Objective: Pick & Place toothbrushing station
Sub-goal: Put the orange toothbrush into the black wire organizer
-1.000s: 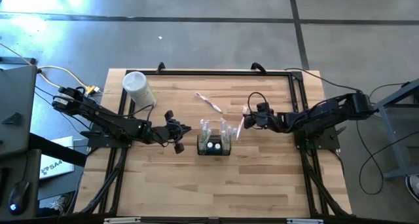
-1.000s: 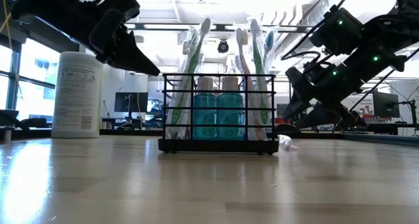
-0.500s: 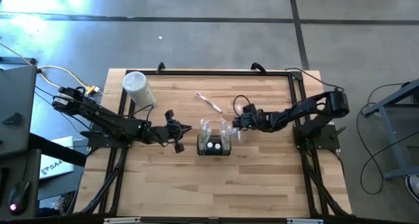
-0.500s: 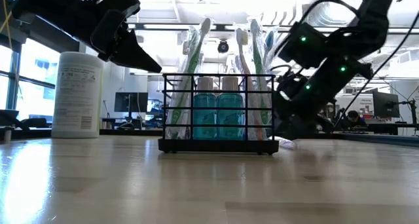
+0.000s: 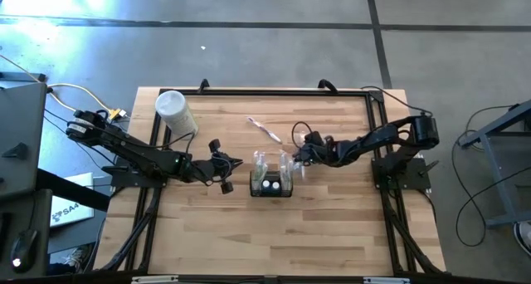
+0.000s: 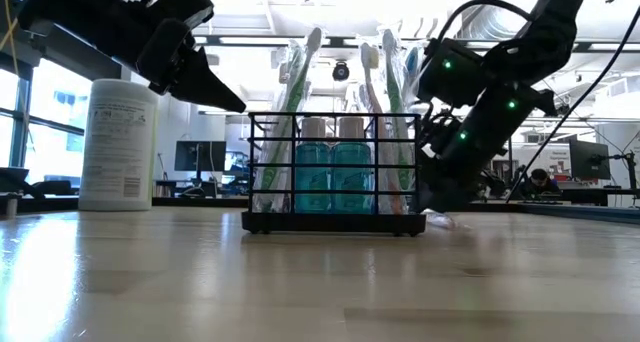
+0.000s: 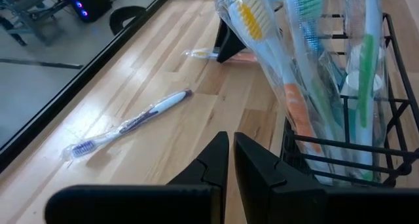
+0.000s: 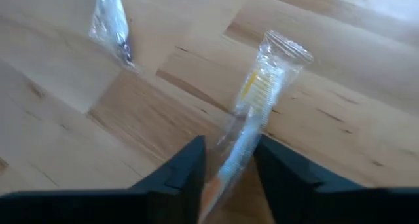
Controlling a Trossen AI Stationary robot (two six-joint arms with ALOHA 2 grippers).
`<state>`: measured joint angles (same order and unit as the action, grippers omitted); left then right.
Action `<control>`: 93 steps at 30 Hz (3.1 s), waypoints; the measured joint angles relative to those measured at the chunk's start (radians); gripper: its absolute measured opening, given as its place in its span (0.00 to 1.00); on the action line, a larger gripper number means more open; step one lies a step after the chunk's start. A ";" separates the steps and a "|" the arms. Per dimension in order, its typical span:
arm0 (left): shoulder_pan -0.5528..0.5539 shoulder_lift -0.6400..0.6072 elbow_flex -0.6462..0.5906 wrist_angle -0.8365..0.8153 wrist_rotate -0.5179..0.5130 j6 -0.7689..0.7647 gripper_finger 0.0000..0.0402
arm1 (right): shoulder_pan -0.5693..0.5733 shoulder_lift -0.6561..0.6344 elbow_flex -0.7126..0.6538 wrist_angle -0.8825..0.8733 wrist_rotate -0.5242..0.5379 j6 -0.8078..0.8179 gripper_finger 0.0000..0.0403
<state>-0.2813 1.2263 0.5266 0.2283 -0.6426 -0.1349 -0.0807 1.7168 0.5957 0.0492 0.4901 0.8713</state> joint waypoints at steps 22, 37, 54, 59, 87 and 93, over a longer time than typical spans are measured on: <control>0.000 0.000 0.000 0.003 0.034 -0.001 0.05 | 0.181 -0.259 -0.009 -0.286 0.196 -0.142 0.01; -0.001 0.000 0.000 0.167 0.234 0.008 0.05 | 0.554 -0.703 -0.009 -0.601 0.489 0.134 0.01; -0.098 -0.052 0.005 0.288 0.376 0.002 0.05 | 0.818 -0.714 -0.007 -0.124 0.640 -0.244 0.01; -0.184 -0.072 0.006 0.384 0.429 0.112 0.05 | 0.875 -0.702 -0.006 0.033 0.676 -0.403 0.01; -0.213 0.227 0.123 0.793 0.359 0.420 0.61 | 0.784 -0.376 -0.005 0.750 0.380 -0.982 0.01; -0.154 0.352 0.266 0.718 0.359 0.419 0.60 | 0.739 -0.368 -0.005 0.758 0.242 -0.980 0.01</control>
<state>-0.4356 1.5786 0.7927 0.9466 -0.2832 0.2840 0.6583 1.3487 0.5903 0.8073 0.7325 -0.1085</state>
